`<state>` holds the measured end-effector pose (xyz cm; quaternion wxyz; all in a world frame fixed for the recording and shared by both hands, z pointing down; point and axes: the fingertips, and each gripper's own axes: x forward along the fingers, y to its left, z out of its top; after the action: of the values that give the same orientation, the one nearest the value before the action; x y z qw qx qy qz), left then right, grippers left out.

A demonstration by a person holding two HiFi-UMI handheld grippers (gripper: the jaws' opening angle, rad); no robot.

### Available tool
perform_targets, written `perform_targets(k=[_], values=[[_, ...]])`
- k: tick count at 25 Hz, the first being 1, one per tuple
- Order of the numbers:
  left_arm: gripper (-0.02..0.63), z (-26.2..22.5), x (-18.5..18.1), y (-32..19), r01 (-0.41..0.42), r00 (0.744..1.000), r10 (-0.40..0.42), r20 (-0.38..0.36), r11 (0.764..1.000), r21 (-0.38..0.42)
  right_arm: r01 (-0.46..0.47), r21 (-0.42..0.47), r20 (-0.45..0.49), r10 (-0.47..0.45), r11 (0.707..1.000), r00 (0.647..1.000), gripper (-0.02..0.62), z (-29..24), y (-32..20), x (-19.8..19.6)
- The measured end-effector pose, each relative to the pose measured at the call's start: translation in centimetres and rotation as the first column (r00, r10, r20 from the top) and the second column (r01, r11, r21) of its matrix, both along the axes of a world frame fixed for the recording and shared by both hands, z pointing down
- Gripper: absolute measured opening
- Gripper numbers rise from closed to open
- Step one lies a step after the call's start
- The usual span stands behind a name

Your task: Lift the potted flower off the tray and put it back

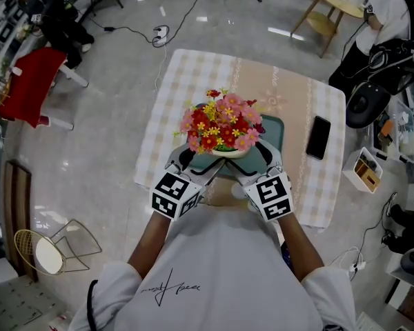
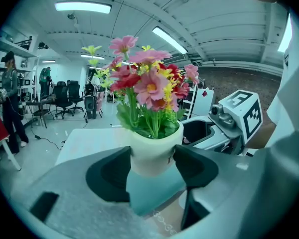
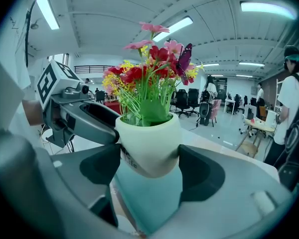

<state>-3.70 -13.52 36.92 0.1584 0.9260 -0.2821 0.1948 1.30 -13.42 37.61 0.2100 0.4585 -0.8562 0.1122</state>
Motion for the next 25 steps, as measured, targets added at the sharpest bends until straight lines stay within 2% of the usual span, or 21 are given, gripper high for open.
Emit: perform_targets(k=[7,25], values=[[0.276,0.0,-0.4,0.0,0.017,1.000,-0.016,-0.027,1.000,0.009,-0.002,0.004,-0.004,0.002,1.000,1.000,0.373,0.0,0.0,-0.3],[0.279,1.7,-0.6,-0.3,-0.012,1.000,0.013,0.007,1.000,-0.022,-0.023,-0.033,0.004,0.023,0.999,1.000,0.373,1.7,-0.2,-0.6]])
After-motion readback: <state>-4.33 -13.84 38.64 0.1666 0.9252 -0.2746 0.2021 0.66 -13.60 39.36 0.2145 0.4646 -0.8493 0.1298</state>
